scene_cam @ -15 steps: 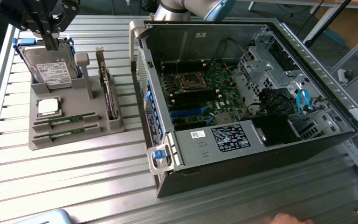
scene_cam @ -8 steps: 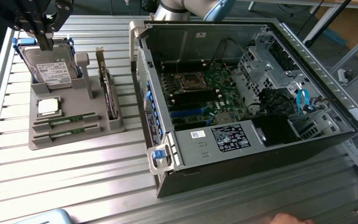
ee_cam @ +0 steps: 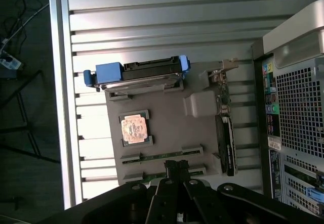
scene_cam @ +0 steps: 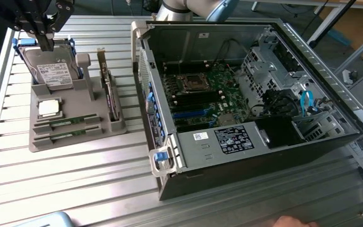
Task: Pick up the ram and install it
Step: 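Reach for the ram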
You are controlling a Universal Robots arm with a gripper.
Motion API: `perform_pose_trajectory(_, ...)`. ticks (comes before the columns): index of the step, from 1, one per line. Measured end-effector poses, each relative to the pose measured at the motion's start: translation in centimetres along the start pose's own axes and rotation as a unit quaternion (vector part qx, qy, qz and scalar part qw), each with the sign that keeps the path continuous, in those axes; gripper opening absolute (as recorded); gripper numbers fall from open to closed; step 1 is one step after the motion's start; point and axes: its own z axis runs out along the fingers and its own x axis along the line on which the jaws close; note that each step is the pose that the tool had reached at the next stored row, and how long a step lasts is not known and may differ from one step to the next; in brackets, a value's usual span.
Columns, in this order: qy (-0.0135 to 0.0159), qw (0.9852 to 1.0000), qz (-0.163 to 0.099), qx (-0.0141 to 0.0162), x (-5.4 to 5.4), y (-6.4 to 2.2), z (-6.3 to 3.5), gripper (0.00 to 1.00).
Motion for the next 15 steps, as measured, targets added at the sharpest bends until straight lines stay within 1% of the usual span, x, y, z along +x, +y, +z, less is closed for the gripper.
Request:
perform_pose_trajectory(5,0.0005,1.0000,-0.008,0.0000,0.01,0.00,0.00,0.11)
perform_pose_trajectory(12,0.0017,0.9995,-0.031,-0.0001,0.01,0.00,0.00,0.11)
perform_pose_trajectory(15,0.0018,0.9994,-0.034,-0.0002,0.01,0.00,0.01,0.11)
